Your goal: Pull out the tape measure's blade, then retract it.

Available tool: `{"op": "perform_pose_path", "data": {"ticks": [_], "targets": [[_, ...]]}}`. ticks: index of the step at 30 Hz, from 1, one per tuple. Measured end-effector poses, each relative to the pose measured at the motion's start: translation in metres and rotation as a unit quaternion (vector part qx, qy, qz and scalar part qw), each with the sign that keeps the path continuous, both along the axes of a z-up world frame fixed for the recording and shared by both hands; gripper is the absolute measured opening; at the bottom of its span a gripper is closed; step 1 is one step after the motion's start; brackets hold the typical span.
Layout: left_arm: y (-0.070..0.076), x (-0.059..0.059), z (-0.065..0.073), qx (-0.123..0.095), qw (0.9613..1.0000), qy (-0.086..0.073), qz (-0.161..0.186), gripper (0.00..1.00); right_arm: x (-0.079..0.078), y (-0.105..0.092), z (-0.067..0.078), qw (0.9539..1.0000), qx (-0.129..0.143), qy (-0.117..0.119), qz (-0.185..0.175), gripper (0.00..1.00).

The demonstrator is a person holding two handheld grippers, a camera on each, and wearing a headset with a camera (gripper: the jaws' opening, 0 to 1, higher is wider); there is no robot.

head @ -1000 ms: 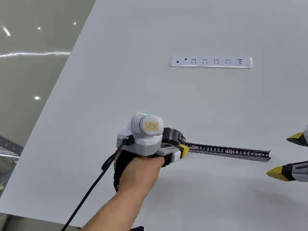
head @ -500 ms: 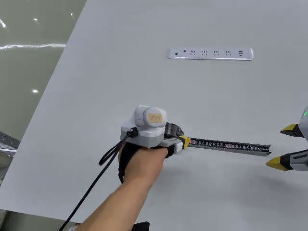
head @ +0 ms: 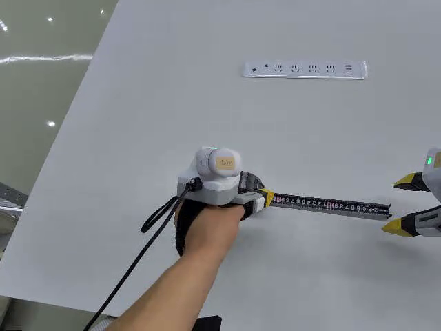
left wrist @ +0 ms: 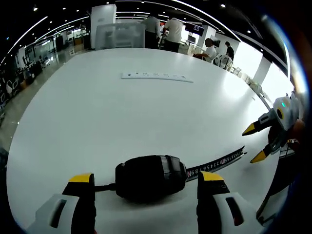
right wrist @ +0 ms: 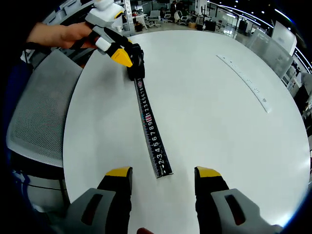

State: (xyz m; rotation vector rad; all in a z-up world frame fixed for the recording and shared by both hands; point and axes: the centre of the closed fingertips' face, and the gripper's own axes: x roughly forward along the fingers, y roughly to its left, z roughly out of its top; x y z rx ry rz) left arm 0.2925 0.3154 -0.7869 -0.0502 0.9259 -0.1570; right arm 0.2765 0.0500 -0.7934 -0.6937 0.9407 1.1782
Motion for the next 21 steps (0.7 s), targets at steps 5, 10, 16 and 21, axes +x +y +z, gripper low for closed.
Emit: {"op": "perform_pose_path", "data": {"ticks": [5, 10, 16, 21], "targets": [[-0.001, 0.002, -0.003, -0.002, 1.0, 0.002, 0.003, 0.82, 0.001, -0.003, -0.009, 0.9996, -0.012, 0.002, 0.026, 0.44], [-0.002, 0.004, -0.004, -0.002, 1.0, 0.003, 0.006, 0.82, -0.001, -0.004, -0.016, 0.9989, -0.02, 0.006, 0.043, 0.39], [-0.001, 0.005, -0.008, -0.003, 0.9999, 0.006, 0.01, 0.81, 0.0, -0.003, -0.021, 0.998, -0.026, 0.01, 0.056, 0.36], [-0.001, 0.005, -0.01, -0.004, 0.9999, 0.008, 0.012, 0.8, -0.002, -0.002, -0.024, 0.9968, -0.028, 0.008, 0.074, 0.32]]}}
